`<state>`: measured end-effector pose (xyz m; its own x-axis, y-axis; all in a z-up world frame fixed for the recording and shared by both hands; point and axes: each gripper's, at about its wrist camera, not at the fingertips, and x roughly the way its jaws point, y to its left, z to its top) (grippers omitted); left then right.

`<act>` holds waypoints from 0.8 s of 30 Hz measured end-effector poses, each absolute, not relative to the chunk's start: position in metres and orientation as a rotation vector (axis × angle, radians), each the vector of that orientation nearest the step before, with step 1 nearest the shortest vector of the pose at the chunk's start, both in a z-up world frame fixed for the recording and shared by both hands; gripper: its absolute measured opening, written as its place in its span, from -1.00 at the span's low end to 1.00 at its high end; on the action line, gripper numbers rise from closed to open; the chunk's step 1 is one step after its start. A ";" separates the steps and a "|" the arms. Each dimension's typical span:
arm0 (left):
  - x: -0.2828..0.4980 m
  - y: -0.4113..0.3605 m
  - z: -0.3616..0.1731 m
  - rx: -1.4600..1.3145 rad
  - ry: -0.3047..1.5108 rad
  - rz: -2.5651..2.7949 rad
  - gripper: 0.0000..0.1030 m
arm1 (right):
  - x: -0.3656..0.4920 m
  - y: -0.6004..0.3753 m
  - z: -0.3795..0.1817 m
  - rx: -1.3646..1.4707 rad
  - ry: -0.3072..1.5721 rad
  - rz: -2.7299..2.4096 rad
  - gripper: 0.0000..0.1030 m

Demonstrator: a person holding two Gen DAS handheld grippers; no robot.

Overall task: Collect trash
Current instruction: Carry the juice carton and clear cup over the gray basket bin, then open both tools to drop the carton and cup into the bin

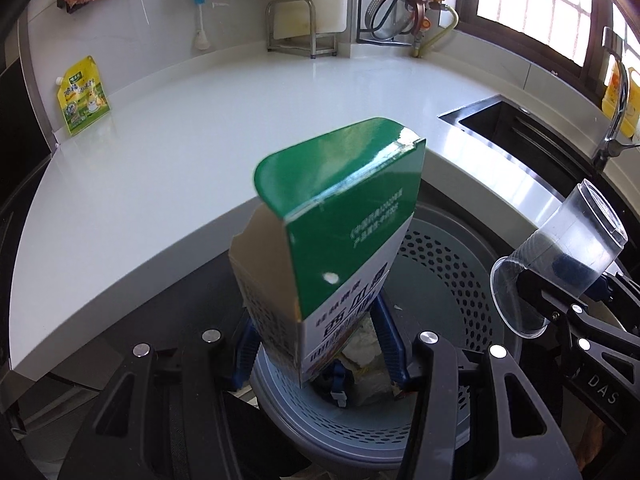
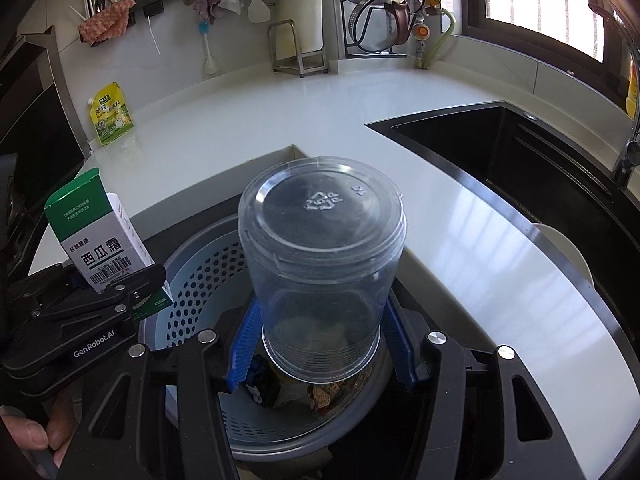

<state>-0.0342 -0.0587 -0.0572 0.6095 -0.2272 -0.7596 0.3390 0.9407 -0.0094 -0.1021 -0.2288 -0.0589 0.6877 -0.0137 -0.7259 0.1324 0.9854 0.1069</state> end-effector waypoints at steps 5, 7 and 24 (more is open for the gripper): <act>-0.033 -0.057 -0.069 0.148 0.889 -0.321 -0.01 | -0.099 -0.224 -0.066 0.157 0.827 -0.055 0.08; -0.033 -0.056 -0.073 0.145 0.904 -0.321 -0.01 | -0.098 -0.223 -0.069 0.154 0.834 -0.049 0.08; -0.031 -0.054 -0.080 0.138 0.938 -0.306 0.33 | -0.101 -0.223 -0.072 0.125 0.822 -0.029 0.55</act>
